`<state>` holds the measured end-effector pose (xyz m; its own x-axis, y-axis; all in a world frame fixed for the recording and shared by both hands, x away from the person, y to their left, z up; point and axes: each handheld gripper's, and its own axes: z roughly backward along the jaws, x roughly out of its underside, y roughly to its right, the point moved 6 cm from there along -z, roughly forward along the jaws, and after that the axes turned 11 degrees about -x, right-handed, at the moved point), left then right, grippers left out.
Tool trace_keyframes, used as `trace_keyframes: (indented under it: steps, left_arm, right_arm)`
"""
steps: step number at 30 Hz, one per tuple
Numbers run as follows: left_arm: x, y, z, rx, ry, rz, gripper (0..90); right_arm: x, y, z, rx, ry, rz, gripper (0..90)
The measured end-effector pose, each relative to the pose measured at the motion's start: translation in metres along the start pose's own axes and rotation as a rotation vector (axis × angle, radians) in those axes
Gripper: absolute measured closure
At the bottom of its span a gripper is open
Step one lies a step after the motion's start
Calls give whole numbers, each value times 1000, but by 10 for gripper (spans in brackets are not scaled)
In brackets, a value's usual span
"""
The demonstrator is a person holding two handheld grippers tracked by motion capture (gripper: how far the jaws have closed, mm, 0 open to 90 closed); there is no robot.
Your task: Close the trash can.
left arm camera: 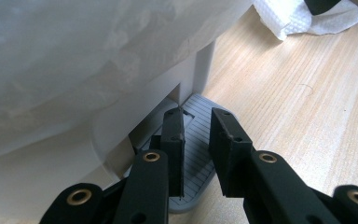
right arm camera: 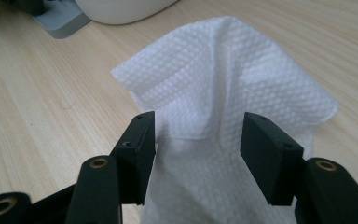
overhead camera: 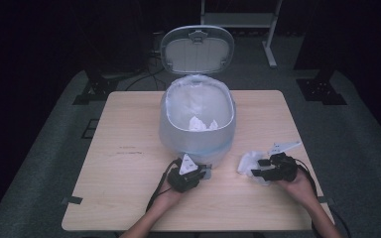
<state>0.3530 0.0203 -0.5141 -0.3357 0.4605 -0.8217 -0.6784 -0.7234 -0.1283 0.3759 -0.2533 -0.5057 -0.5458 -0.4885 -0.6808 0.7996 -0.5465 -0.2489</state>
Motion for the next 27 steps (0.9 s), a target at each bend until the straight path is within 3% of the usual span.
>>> trace_keyframes:
  steps: [12, 27]
  left_arm:
    - [0, 0, 0, 0, 0, 0, 755]
    - [0, 0, 0, -1, 1, -2, 754]
  right_arm:
    - [6, 1, -7, 18, -33, 11, 478]
    - [6, 0, -8, 87, -42, 50, 658]
